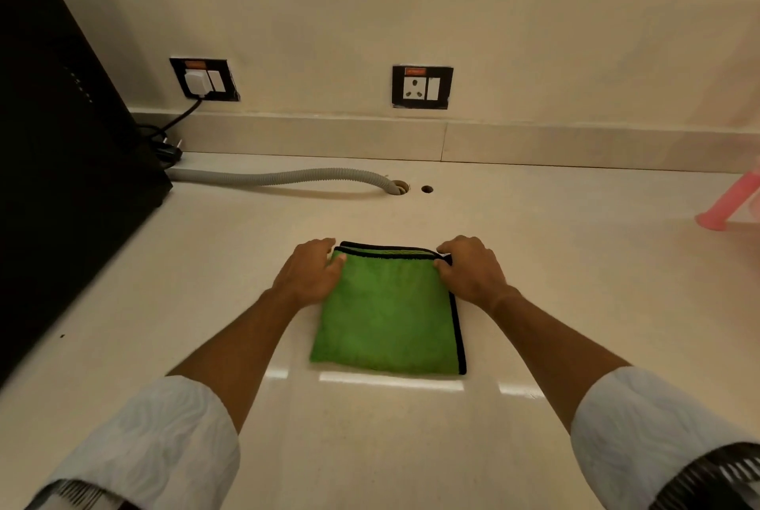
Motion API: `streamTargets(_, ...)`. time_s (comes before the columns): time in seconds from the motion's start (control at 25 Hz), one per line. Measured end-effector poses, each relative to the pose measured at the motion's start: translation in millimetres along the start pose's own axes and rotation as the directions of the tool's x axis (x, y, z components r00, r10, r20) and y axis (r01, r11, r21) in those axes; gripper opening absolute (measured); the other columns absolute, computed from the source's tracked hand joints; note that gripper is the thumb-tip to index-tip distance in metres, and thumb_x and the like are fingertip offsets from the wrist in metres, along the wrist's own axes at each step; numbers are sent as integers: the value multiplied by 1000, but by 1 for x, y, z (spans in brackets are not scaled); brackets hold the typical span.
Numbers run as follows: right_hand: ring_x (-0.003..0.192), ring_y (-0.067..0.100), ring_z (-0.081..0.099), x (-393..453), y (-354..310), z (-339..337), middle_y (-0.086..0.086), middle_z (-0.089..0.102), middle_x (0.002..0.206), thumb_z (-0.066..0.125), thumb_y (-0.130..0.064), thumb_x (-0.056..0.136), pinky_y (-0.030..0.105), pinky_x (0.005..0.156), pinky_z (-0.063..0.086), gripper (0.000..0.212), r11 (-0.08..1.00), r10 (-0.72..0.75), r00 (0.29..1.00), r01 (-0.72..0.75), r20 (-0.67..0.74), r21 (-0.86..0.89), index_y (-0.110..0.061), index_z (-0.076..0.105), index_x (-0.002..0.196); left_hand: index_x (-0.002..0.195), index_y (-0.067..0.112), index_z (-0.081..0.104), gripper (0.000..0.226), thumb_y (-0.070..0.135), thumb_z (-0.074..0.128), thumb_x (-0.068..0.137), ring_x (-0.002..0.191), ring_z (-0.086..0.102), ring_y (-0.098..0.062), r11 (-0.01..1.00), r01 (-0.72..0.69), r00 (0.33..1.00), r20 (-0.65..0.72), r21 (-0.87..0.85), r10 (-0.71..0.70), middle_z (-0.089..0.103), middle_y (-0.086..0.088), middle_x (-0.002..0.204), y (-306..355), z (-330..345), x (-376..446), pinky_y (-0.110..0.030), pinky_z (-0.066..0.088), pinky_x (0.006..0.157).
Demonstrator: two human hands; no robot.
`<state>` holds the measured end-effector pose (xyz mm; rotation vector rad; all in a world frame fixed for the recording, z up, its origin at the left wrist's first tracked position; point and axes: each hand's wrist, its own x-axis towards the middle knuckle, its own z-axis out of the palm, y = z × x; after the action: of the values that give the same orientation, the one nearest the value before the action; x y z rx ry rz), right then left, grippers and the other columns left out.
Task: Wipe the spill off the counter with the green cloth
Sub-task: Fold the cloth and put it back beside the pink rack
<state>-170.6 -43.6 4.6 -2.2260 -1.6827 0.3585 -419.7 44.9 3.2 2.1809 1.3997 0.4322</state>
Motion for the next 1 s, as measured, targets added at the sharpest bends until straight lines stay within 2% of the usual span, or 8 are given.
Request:
streamTargets(0.12,102,29,61,13,2,-5,6,71,104,57,-29,91,42,90,45,26,998,-24,994,31,107,-57,-14,72,104,110,7,70,26,16,53,92,91,66,-27,999,18,999,-40,-50,-20,74,-14,94,3,-3,8,-41,53,85)
streamTargets(0.36,101,24,61,21,0,-11,-1,71,101,67,-33,84,43,96,42,21,995,102,979,-103,179,-4,-19,72,98,92,9,72,11,10,68,82,80,66,-22,986,69,991,-99,-155,-85,70,-7,72,2,-5,20,-32,54,80)
streamTargets(0.44,101,23,62,23,-2,-13,-3,70,95,70,-30,81,42,95,42,14,988,135,975,-145,175,47,-20,73,90,89,10,72,9,7,68,81,77,65,-20,984,60,992,-102,-170,-78,69,-8,72,0,-7,22,-29,52,78)
streamTargets(0.6,101,21,63,26,-1,-19,-7,70,87,76,-25,78,51,98,46,4,960,173,970,-205,172,191,-26,73,75,88,9,73,9,5,71,80,70,61,-12,980,34,991,-124,-194,-58,71,-14,74,-2,-13,28,-22,46,76)
streamTargets(0.72,102,22,64,30,2,-20,0,74,94,76,-24,78,51,98,47,6,940,213,969,-238,127,244,-22,77,83,88,8,73,9,5,72,79,70,62,-13,972,23,986,-154,-234,-60,70,-13,71,0,-14,33,-23,48,75)
streamTargets(0.84,104,23,64,34,0,-12,0,74,100,74,-27,81,49,98,47,12,942,249,966,-258,69,213,-22,77,91,91,7,72,11,6,71,80,74,62,-16,973,40,980,-182,-227,-83,65,-5,70,1,-9,40,-29,52,79)
streamTargets(0.92,109,24,62,32,-2,-3,1,72,108,70,-30,84,47,100,44,20,956,248,968,-251,36,149,-21,74,101,99,5,71,18,8,70,82,81,64,-20,978,65,981,-164,-200,-99,67,-7,79,0,-3,41,-32,53,83)
streamTargets(1.0,116,26,58,28,-3,2,3,69,118,66,-34,88,45,102,40,30,971,228,974,-227,-6,71,-20,69,114,117,7,64,34,17,69,84,98,64,-26,987,81,991,-100,-136,-95,69,-12,103,-3,0,39,-36,52,90)
